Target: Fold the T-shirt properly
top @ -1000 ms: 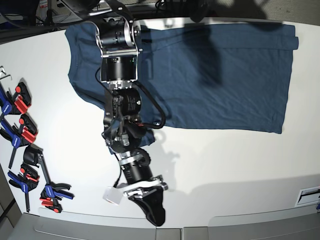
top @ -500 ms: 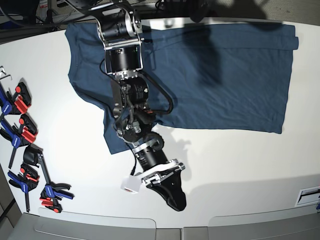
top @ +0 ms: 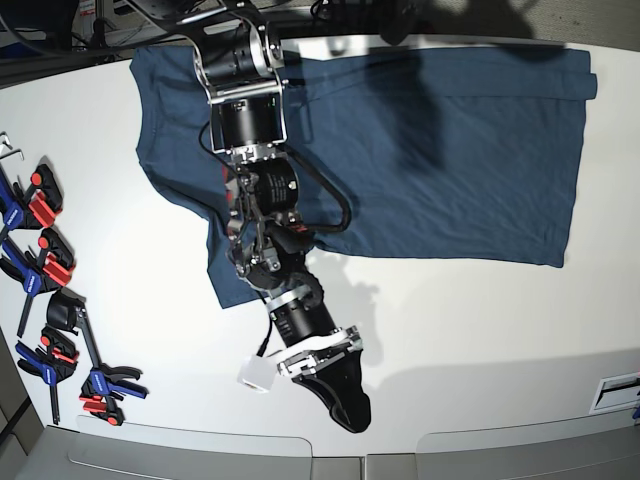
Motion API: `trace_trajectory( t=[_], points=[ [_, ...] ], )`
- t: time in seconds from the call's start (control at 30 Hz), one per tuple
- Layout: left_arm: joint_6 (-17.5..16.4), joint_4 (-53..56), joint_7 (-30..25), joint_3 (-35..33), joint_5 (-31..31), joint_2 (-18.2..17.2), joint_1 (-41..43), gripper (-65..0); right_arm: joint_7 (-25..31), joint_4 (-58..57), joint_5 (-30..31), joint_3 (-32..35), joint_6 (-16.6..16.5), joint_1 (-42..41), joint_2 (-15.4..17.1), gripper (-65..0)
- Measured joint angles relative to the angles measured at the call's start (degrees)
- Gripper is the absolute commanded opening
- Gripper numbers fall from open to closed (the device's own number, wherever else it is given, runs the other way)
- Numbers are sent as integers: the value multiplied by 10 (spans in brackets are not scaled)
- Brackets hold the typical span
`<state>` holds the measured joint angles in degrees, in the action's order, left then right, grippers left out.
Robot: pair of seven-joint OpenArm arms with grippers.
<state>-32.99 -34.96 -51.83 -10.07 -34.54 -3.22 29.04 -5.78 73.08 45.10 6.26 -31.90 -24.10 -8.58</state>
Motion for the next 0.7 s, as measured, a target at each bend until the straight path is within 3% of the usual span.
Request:
trace_trajectory(
  t=[0.13,0.33,0.7],
  points=[
    [0,0,0,0,0,0,0,-650,0,0,26,0,0,0,0,-650],
    [0,0,0,0,0,0,0,-650,2,0,124,0,0,0,0,-650],
    [0,0,0,0,0,0,0,-650,2,0,131,0,0,0,0,-650]
  ],
)
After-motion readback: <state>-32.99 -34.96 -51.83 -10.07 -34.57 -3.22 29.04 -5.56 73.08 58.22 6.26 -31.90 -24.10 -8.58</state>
